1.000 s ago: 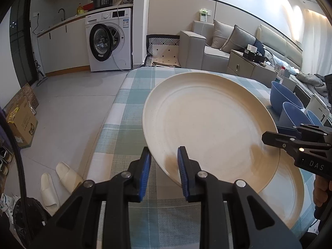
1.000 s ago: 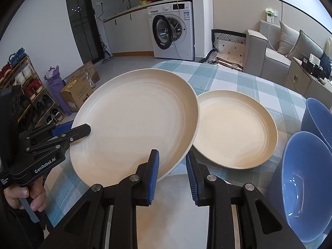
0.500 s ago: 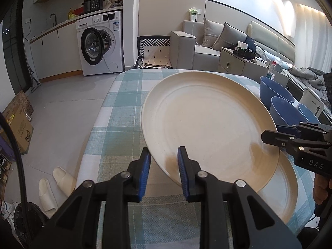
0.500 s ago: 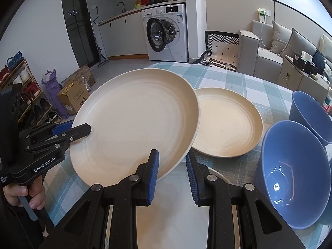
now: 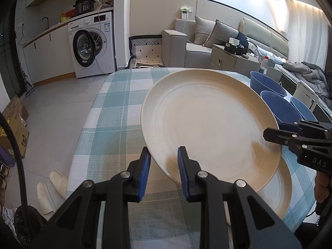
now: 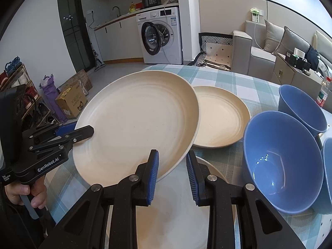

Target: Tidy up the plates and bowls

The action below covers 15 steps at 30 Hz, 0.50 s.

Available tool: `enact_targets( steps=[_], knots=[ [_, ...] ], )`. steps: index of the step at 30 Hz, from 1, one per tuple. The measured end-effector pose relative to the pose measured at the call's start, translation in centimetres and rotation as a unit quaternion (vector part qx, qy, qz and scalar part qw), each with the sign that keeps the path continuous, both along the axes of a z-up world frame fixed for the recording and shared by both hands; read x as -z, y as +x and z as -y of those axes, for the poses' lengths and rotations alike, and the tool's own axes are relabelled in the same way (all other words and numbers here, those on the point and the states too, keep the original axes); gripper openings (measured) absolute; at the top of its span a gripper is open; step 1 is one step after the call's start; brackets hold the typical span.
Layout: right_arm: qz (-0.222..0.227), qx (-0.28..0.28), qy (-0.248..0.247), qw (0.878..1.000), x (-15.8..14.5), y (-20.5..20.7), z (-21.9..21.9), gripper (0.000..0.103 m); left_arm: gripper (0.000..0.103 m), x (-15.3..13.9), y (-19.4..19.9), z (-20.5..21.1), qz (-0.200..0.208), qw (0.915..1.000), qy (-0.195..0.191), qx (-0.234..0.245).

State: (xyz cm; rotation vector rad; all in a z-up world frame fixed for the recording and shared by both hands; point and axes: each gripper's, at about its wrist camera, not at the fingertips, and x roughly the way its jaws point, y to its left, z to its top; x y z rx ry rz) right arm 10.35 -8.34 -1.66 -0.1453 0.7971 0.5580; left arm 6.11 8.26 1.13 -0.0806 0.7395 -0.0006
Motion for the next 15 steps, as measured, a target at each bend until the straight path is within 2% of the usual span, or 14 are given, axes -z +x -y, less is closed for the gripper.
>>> enact_targets(
  steps=[15],
  knots=[
    [-0.007,0.018,0.001,1.0,0.4,-1.6,2.6,0.028,0.025,0.5,0.1,2.2,-0.011,0.9994,0.008,0.032]
  ],
)
